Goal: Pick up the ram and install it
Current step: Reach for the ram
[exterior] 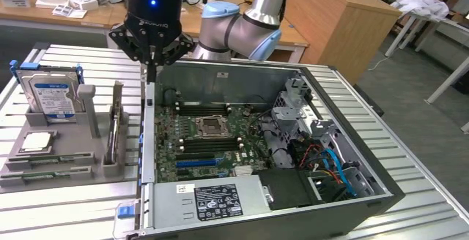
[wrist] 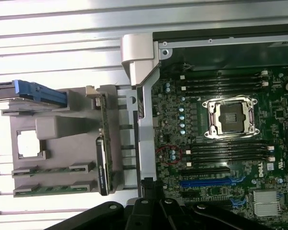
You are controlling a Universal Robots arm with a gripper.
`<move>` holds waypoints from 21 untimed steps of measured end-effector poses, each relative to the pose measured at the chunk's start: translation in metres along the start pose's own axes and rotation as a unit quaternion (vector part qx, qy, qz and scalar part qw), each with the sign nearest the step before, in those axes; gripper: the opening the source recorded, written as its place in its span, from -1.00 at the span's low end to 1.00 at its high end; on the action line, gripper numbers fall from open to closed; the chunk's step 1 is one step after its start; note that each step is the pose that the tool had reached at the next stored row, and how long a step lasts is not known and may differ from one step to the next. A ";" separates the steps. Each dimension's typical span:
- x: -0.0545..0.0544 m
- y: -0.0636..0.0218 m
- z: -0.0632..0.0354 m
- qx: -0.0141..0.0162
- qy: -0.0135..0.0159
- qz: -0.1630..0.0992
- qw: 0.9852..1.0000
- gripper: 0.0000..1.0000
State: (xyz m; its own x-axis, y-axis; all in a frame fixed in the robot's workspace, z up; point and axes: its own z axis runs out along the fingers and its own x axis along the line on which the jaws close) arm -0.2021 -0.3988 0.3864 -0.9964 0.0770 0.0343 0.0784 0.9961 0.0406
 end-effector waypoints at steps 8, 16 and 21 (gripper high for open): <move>0.008 -0.0007 0.0017 0.000 0.004 0.001 1.000 -0.79; 0.014 -0.0012 0.0025 0.000 0.006 0.001 1.000 -0.79; 0.020 -0.0013 0.0027 0.000 0.002 0.001 1.000 -0.79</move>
State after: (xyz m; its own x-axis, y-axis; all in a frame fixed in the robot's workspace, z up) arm -0.2227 -0.3985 0.3843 -0.9962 0.0786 0.0387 0.0801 0.9960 0.0403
